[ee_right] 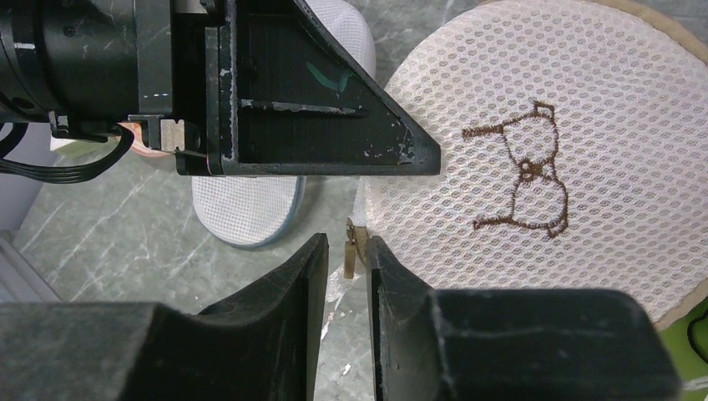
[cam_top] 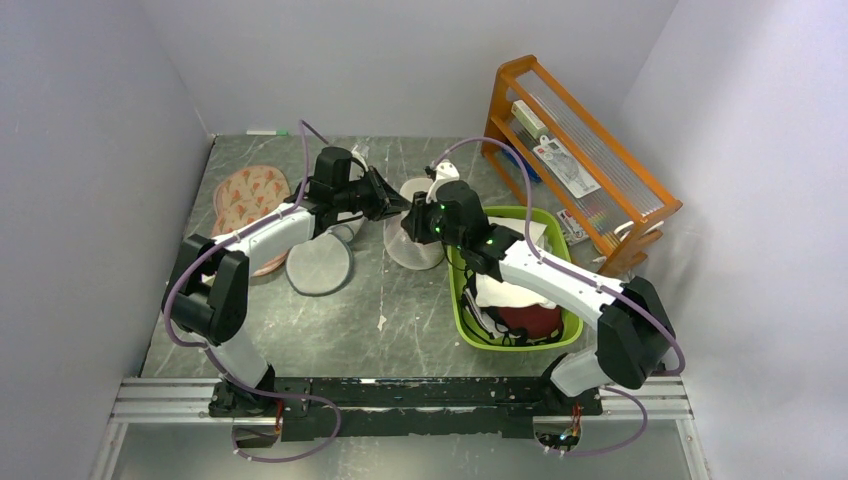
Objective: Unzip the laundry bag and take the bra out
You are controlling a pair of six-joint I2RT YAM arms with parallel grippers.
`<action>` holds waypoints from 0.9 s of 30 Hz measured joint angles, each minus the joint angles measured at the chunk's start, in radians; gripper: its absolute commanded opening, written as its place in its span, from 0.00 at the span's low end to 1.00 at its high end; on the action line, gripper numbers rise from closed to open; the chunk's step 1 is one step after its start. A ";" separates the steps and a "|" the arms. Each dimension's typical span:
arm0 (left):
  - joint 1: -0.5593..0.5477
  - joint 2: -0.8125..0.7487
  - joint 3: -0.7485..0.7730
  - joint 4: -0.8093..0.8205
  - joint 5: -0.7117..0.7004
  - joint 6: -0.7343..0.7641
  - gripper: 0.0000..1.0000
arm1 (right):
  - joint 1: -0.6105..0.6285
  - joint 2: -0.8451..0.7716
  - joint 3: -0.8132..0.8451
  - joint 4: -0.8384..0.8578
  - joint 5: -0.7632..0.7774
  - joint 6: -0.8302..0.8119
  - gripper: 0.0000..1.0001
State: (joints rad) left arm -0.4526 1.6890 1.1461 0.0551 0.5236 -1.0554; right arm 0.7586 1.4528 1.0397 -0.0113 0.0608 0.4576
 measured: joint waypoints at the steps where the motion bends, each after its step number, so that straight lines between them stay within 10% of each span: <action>1: 0.000 0.000 0.000 0.000 0.000 0.000 0.07 | 0.000 0.000 0.000 0.000 0.000 0.001 0.25; 27: 0.007 0.000 0.000 0.000 0.001 -0.004 0.07 | 0.000 -0.046 -0.072 0.038 -0.046 0.078 0.26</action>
State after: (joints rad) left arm -0.4458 1.6894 1.1461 0.0555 0.5243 -1.0592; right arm 0.7589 1.4067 0.9680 0.0265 0.0147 0.5354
